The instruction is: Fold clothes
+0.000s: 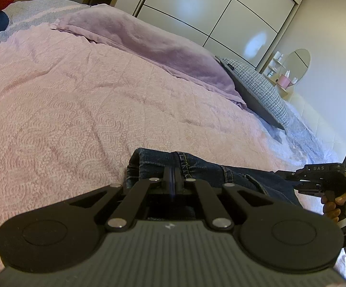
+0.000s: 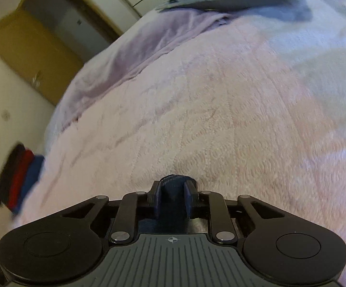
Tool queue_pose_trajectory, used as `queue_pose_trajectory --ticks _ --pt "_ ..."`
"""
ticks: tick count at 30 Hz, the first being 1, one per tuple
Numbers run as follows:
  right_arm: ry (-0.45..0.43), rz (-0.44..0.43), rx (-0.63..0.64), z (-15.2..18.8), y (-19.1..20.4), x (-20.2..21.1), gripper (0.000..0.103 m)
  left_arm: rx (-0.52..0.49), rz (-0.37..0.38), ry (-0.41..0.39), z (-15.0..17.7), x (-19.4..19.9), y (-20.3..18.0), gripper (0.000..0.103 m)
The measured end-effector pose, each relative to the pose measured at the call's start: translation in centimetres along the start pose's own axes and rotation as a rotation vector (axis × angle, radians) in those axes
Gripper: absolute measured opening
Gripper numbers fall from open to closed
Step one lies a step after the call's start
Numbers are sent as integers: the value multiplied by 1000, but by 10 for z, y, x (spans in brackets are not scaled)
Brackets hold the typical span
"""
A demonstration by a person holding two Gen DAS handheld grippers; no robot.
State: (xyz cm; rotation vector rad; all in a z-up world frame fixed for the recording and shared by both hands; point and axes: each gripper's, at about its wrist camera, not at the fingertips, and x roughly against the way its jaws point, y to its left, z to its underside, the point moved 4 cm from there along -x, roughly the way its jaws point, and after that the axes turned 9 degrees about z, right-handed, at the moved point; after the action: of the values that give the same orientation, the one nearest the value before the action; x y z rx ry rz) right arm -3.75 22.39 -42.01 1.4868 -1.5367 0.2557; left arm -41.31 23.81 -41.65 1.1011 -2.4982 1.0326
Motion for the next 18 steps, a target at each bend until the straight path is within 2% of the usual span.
queue_pose_trajectory --ticks 2,3,6,8,9,11,14,15,17,18 --pt "-36 20 22 0 6 2 15 -3 -3 -1 0 0 0 3" --pt "-58 19 -11 1 5 4 14 -5 -5 -2 0 0 0 3" --pt "-92 -15 -241 10 -17 0 13 -10 -4 -3 1 -2 -1 3" --pt "-79 -63 -498 24 -42 -10 13 -21 -7 0 1 -3 -3 3" --pt "-77 -76 -579 29 -47 -13 13 -27 -10 2 1 -4 -4 3" --pt "-81 -80 -642 34 -49 -15 15 -24 -11 5 1 -5 -3 3" --pt "-93 -49 -542 21 -48 0 16 -5 1 4 1 -4 1 3" --pt "-114 -20 -474 16 -45 9 16 -3 3 3 1 -3 1 3" --pt "-201 67 -257 6 -29 37 17 -7 1 2 1 -3 1 3" --pt "-210 34 -187 6 -21 47 17 -9 -1 1 1 -4 0 3"
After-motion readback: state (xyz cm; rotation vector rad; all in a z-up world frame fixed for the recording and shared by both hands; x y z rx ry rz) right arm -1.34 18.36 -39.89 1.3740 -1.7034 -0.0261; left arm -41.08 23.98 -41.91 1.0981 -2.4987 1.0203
